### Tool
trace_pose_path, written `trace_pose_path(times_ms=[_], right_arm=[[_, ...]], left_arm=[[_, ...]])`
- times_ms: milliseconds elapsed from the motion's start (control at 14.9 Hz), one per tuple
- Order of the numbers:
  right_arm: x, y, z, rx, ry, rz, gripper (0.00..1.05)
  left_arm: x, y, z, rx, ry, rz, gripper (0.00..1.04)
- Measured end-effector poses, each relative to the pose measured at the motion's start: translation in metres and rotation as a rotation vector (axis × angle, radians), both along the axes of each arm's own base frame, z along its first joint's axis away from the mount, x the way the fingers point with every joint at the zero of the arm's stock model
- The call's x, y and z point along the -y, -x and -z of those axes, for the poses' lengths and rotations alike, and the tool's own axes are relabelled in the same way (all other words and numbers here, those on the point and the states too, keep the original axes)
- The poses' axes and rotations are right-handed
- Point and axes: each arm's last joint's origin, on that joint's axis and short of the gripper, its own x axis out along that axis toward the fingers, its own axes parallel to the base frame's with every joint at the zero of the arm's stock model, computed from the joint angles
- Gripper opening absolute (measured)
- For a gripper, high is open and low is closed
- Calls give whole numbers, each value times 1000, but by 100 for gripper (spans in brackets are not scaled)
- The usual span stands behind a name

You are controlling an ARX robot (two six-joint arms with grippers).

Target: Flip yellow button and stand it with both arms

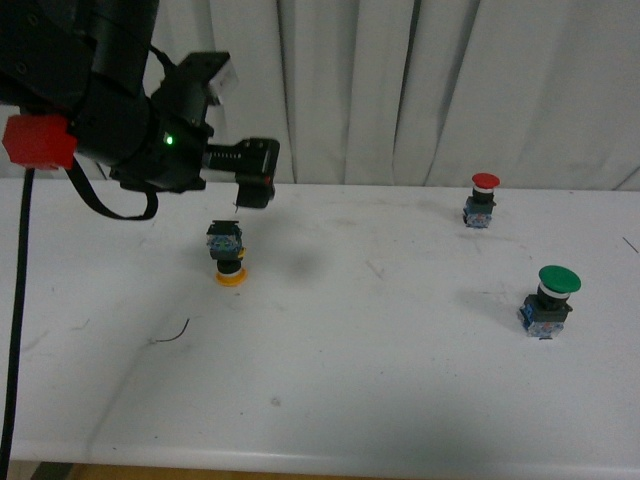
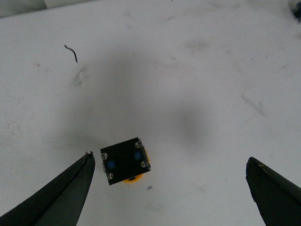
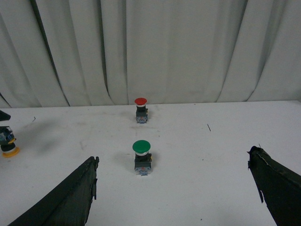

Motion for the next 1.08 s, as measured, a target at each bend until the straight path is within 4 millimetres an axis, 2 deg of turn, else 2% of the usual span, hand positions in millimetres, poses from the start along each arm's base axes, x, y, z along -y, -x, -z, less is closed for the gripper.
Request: trace_pose_path(times_ms=[135,202,337,471,606,942,1077], right_arm=[[0,0,0,0,0,0,98],[0,0,0,0,0,0,98],[0,0,0,0,0,0,98],[0,0,0,0,0,0,98],[0,0,0,0,0,0,98],[0,0,0,0,0,0,98],[0,0,0,0,0,0,98]], left_arm=[[-4,-8,12,-51,-49,9,98],[-8,-18,3,-56,-39,-37,98],[-8,-26,0,-71,-27,-84,98],[-7,-31,15,-142,-16,-118,98],[-6,-32,27,-182,-5,-133,98],[-3,-37,28,-174,-15,-151,98],[-4,-39,38,-186,-27,-159,98]])
